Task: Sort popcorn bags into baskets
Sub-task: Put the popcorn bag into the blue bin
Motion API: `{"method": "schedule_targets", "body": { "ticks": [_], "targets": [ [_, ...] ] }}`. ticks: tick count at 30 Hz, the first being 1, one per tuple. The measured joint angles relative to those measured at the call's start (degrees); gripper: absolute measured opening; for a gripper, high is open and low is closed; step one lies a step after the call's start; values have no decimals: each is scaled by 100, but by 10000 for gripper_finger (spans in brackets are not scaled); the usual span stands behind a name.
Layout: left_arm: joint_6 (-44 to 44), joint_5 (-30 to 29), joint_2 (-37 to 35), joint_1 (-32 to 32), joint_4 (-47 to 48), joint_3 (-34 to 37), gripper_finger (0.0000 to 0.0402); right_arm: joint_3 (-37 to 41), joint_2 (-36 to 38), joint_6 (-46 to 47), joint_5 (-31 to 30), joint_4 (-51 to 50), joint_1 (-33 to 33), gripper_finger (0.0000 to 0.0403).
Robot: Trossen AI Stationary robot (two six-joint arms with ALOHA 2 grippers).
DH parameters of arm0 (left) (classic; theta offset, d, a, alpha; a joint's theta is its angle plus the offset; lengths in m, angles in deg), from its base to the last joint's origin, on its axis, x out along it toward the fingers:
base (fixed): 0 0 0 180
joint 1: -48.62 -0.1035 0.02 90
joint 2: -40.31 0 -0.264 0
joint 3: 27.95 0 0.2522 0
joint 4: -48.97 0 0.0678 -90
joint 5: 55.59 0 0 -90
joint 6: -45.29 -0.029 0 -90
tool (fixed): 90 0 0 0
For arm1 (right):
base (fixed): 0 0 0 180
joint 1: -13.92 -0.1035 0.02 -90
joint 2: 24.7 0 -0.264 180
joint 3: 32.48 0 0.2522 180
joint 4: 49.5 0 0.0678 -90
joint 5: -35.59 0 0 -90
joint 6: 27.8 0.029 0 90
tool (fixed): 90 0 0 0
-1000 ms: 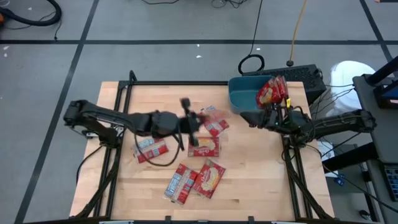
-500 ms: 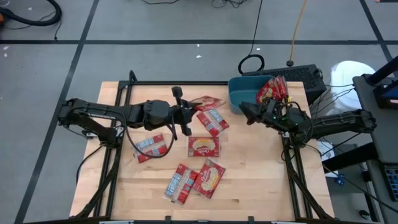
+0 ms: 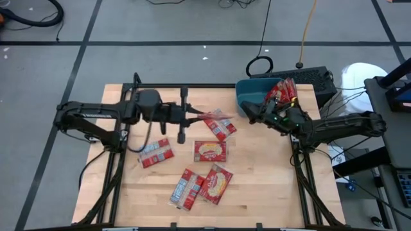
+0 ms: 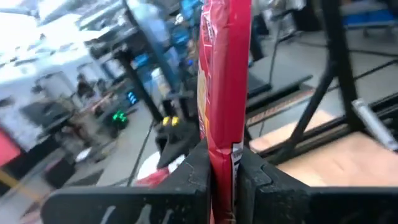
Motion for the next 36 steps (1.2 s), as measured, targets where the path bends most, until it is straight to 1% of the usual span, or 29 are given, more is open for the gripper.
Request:
{"method": "schedule_targets", "body": {
  "ticks": [2,6,9,12,14,18,20,21,24,27,30,32,36],
  "targets": [
    [-75,124,-42,-82,-70,-15,33,0,-40,-88,4,222,-4,137],
    [-344,237,-135,-206,186,2,25,-59,-71,-352,174,500,-69,137],
    [-551,320,-212,-271,275,0,24,-480,-69,-863,411,70,-203,137],
    [-1128,305,-242,-296,418,-6,31,-1082,-136,-885,779,-852,-251,137],
    [-1511,208,-235,-294,565,-6,37,-1334,-226,-667,1007,-1201,-251,140],
    [-2080,-139,-233,-256,688,-4,39,-1447,-320,340,1099,-1121,-249,161],
    [-2526,-482,-233,-179,714,-4,40,-1447,-357,807,1121,-1111,-249,179],
    [-2672,-689,-231,-147,714,-4,40,-1447,-387,1039,1185,-1104,-248,189],
    [-3237,-1721,-231,27,726,-4,41,-1447,-493,1711,1205,-1022,-248,223],
    [-3686,-2299,-169,56,850,-5,41,-1447,-634,2252,1207,-1004,-228,254],
    [-3904,-2403,-137,66,1139,0,41,-1447,-801,2680,1209,-805,-167,277],
    [-4013,-2410,-105,132,1100,-5,41,-1447,-886,2845,1197,-577,-162,287],
    [-4036,-2538,-43,290,1149,-4,41,-1447,-1071,3013,1193,-455,-168,292]
  ]
}}
